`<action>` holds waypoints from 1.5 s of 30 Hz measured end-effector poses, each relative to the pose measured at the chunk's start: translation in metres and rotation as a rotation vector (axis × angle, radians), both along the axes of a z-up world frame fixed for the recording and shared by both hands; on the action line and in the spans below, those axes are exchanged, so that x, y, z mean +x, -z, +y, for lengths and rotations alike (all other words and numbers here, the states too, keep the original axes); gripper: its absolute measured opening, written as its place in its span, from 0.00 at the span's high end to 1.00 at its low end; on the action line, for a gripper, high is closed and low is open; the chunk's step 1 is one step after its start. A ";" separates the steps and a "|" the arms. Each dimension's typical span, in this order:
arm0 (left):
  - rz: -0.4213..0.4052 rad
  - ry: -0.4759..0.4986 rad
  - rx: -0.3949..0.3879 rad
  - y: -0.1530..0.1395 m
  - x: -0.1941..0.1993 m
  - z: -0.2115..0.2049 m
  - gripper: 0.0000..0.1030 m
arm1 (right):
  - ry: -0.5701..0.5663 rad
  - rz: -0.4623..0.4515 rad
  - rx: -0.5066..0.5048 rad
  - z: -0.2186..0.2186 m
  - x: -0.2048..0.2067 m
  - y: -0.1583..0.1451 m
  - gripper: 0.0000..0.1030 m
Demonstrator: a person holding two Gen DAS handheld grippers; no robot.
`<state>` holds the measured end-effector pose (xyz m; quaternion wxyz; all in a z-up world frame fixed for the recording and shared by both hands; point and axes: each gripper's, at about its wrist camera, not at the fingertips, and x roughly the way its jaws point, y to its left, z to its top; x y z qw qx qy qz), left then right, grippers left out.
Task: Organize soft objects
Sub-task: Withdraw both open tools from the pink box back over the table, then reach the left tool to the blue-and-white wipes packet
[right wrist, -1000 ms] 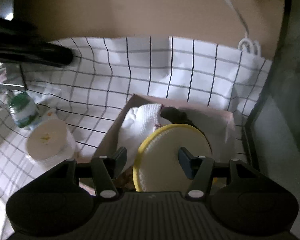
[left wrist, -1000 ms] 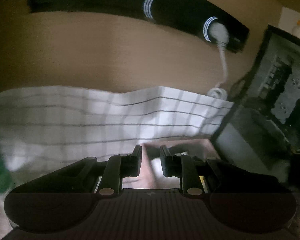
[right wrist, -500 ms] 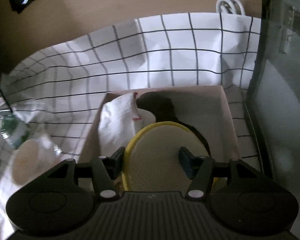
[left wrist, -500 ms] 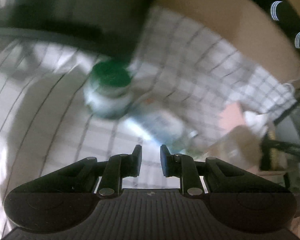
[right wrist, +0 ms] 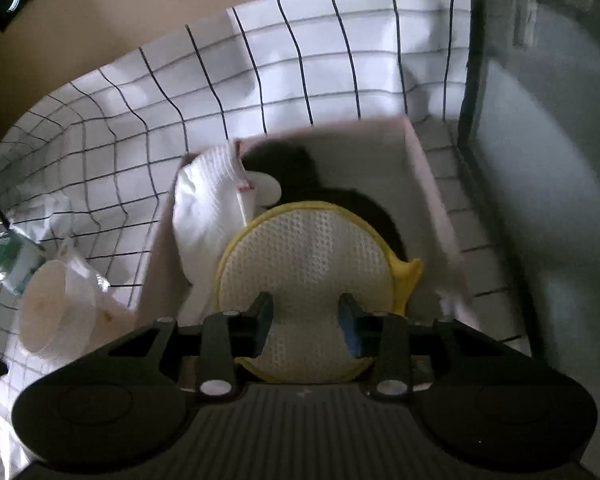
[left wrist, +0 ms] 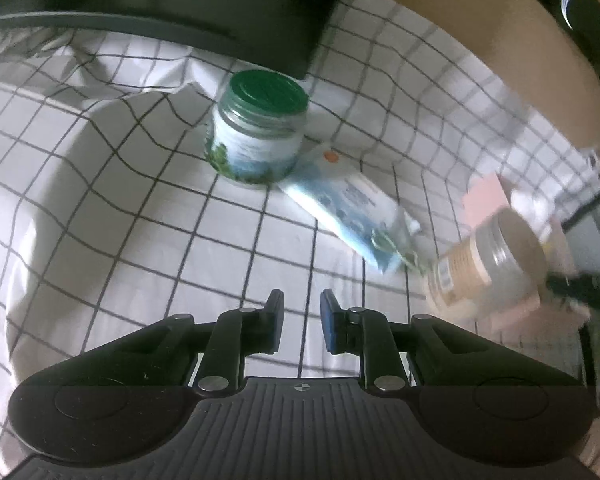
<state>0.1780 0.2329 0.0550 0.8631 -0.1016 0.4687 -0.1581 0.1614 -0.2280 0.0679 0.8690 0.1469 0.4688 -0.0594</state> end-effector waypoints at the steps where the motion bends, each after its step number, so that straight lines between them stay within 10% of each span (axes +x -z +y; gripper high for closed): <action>1: -0.003 0.010 0.014 0.000 -0.003 -0.001 0.79 | 0.009 -0.002 -0.007 0.001 0.002 0.000 0.65; 6: -0.036 0.041 0.091 0.000 -0.013 -0.003 0.79 | -0.030 -0.078 -0.175 0.029 -0.010 -0.038 0.61; 9: -0.034 0.032 0.091 0.002 -0.015 0.003 0.79 | -0.117 -0.149 -0.259 0.062 -0.008 -0.075 0.32; 18: -0.059 -0.009 0.073 -0.002 -0.022 0.025 0.79 | -0.419 -0.201 -0.409 0.190 0.023 -0.119 0.29; 23: -0.053 -0.065 0.010 0.003 -0.031 0.050 0.79 | -0.497 0.050 -0.217 0.219 0.072 -0.098 0.29; 27: -0.043 -0.120 -0.031 0.014 -0.043 0.073 0.79 | -0.491 0.211 -0.259 0.237 0.114 -0.062 0.71; 37: -0.016 -0.339 -0.051 0.032 -0.086 0.132 0.79 | -0.395 0.359 -0.452 0.273 0.208 0.035 0.73; 45: -0.019 -0.355 -0.076 0.034 -0.082 0.136 0.79 | -0.526 0.400 -0.389 0.297 0.176 0.036 0.74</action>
